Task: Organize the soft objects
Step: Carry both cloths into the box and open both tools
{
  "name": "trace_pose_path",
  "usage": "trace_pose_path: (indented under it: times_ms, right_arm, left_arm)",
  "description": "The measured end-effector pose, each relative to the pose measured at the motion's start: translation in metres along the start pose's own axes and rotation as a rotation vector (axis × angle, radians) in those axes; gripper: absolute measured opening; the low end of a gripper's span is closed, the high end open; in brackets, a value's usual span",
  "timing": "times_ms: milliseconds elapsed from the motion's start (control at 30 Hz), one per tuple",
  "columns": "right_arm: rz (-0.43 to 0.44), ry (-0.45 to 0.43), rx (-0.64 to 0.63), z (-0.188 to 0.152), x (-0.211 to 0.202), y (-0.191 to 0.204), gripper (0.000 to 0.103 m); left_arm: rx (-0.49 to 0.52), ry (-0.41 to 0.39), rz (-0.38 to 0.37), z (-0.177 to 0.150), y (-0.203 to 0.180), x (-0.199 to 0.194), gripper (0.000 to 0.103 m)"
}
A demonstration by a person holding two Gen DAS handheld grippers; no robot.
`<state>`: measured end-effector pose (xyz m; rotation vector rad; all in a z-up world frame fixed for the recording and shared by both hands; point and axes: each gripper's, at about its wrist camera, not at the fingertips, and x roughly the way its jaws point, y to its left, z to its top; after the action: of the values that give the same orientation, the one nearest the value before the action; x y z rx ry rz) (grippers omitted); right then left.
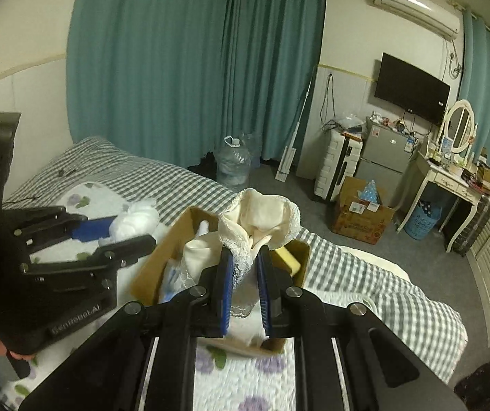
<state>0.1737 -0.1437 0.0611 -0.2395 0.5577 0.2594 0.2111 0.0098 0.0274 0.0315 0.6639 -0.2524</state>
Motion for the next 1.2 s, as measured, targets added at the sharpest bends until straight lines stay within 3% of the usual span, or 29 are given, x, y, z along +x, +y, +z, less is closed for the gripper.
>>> trace_pose_path:
  times_ms: [233, 467, 500, 533, 567, 600, 633, 700, 933, 1033, 1167, 1200]
  right_arm:
    - [0.021, 0.063, 0.037, 0.007, 0.087, -0.016, 0.013]
    - [0.093, 0.102, 0.098, 0.000, 0.151, -0.022, 0.013]
    - [0.105, 0.099, 0.106, -0.002, 0.154, -0.021, 0.020]
    - [0.111, 0.101, 0.115, -0.002, 0.157, -0.021, 0.041]
    - [0.094, 0.101, 0.126, -0.003, 0.157, -0.023, 0.054]
    - [0.078, 0.087, 0.139, -0.003, 0.154, -0.025, 0.063]
    - [0.078, 0.067, 0.154, -0.003, 0.149, -0.028, 0.063]
    - [0.075, 0.051, 0.197, -0.003, 0.137, -0.036, 0.063]
    - [-0.013, 0.011, 0.234, 0.004, 0.059, -0.058, 0.063]
    - [-0.067, -0.029, 0.216, 0.012, 0.010, -0.058, 0.067]
    - [-0.114, -0.115, 0.182, 0.018, -0.060, -0.049, 0.074]
    - [-0.121, -0.147, 0.178, 0.018, -0.081, -0.046, 0.081]
  left_arm:
    - [-0.004, 0.074, 0.025, 0.001, 0.013, 0.077, 0.028]
    - [0.030, 0.126, 0.008, -0.010, 0.012, 0.116, 0.033]
    - [0.040, 0.132, 0.007, -0.013, 0.010, 0.118, 0.034]
    - [0.055, 0.129, 0.010, -0.016, 0.007, 0.117, 0.036]
    - [0.065, 0.126, 0.019, -0.017, 0.004, 0.116, 0.040]
    - [0.081, 0.123, 0.035, -0.019, 0.000, 0.113, 0.049]
    - [0.088, 0.121, 0.044, -0.020, -0.002, 0.111, 0.059]
    - [0.095, 0.108, 0.051, -0.022, -0.003, 0.102, 0.067]
    - [0.053, 0.035, 0.039, -0.013, -0.001, 0.035, 0.074]
    - [0.039, -0.046, 0.048, -0.004, -0.002, -0.010, 0.087]
    - [0.035, -0.172, 0.059, 0.004, -0.007, -0.078, 0.093]
    - [0.036, -0.203, 0.062, 0.004, -0.007, -0.095, 0.093]
